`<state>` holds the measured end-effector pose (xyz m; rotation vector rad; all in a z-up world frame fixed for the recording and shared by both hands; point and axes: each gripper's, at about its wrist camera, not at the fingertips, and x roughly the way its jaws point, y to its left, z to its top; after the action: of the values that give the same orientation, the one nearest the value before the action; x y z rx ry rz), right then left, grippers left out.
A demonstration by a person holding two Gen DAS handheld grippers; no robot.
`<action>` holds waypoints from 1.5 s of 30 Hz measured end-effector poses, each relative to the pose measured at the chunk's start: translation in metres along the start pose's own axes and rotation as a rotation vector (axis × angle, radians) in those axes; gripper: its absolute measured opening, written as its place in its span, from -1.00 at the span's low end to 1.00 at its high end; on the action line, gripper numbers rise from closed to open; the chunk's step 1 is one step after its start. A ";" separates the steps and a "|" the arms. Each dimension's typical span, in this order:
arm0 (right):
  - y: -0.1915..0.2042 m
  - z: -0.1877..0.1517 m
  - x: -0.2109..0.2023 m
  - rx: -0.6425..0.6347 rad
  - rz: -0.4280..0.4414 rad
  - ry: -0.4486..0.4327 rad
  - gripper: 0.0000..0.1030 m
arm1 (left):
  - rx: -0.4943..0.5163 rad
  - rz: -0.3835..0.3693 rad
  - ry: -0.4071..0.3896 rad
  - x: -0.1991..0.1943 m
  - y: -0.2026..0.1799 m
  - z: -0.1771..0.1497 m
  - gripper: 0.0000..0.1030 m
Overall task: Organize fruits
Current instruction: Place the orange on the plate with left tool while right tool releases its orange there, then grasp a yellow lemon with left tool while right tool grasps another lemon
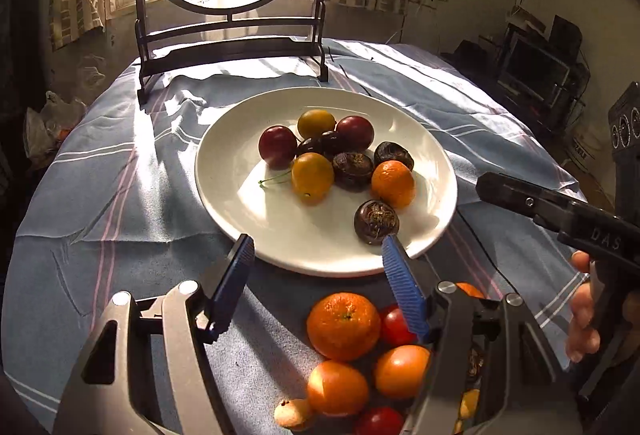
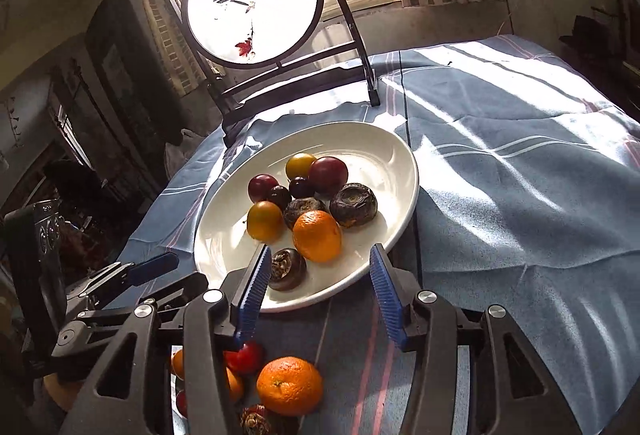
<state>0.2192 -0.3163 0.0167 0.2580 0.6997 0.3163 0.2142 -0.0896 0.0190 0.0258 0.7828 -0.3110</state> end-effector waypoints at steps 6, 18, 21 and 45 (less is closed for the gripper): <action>-0.011 -0.052 -0.034 0.015 0.007 0.001 0.06 | 0.017 -0.046 0.012 -0.043 -0.004 -0.054 0.26; -0.009 -0.072 -0.047 -0.036 -0.040 -0.028 0.06 | 0.146 -0.055 0.041 -0.074 -0.051 -0.128 -0.01; -0.008 -0.074 -0.047 -0.038 -0.033 -0.020 0.06 | 0.149 -0.052 0.065 -0.063 -0.054 -0.129 -0.28; 0.068 -0.134 -0.038 -0.363 0.002 0.159 -0.29 | 0.129 -0.020 0.046 -0.066 -0.046 -0.128 -0.71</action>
<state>0.0895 -0.2511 -0.0369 -0.1124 0.7837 0.4625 0.0690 -0.0983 -0.0217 0.1468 0.8086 -0.3807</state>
